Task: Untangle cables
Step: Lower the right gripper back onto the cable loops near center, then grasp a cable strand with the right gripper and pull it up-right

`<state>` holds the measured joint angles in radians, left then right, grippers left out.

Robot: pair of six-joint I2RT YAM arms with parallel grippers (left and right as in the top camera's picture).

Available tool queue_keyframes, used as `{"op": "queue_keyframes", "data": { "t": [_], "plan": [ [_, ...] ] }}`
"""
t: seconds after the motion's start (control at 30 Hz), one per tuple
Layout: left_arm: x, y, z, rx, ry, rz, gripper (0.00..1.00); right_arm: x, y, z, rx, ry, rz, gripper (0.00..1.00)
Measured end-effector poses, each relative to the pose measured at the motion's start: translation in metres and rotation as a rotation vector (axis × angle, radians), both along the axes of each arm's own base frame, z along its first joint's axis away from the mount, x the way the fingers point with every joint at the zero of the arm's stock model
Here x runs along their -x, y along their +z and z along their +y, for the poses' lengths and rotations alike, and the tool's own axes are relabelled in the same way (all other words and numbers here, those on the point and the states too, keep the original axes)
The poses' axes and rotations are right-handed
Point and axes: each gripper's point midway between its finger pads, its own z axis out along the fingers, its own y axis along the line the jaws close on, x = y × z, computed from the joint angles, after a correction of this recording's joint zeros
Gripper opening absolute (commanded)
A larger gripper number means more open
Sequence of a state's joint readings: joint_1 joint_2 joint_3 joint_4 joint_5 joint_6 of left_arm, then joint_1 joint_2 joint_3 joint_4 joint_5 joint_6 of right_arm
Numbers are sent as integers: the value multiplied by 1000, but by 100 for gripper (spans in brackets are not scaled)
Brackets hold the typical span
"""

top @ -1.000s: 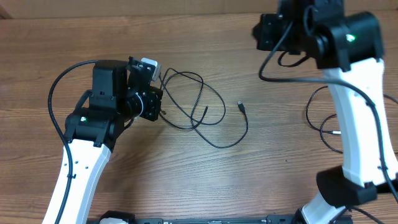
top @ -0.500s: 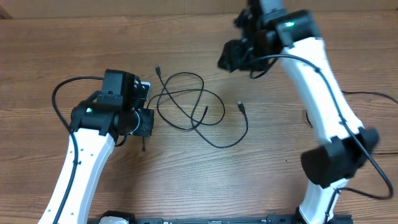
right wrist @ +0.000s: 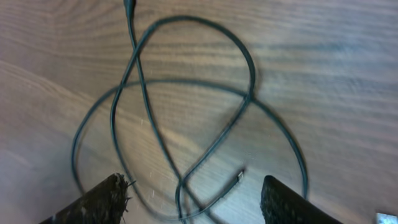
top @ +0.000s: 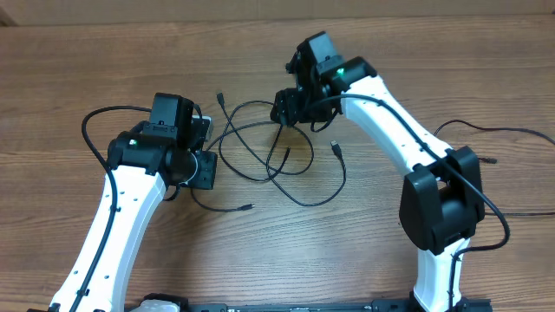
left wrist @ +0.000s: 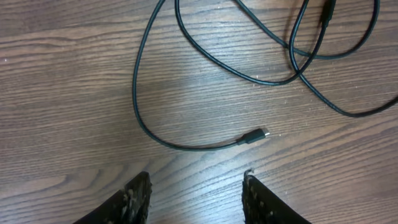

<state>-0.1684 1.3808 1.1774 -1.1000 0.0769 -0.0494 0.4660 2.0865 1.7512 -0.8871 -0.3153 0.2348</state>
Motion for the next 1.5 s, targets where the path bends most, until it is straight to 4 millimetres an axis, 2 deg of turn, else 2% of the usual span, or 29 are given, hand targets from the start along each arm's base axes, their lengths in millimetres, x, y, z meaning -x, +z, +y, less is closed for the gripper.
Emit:
{"op": "queue_keyframes", "data": {
  "t": [0.13,0.4,0.5,0.77,0.87,1.0,1.23,1.5],
  "plan": [
    [0,0,0,0,0,0,52,3,-21,10,-8,1,-19,67],
    [-3,1,0,4,17,-12,55,5,-52,10,-35,-95,-3,66],
    [-6,2,0,14,46,-20,55,3,-61,10,-59,-154,0,62],
    [-7,2,-1,23,78,-20,55,4,-76,10,-104,-263,29,59],
    [-7,2,-1,23,80,-20,55,5,-77,17,-115,-270,17,52],
    [-7,2,-1,23,80,-20,55,12,-83,23,-92,-303,21,51],
    [-5,1,0,22,80,-13,54,18,-88,27,-65,-395,31,31],
    [-5,1,0,22,80,-12,54,21,-93,33,-75,-433,57,4]
  ]
}}
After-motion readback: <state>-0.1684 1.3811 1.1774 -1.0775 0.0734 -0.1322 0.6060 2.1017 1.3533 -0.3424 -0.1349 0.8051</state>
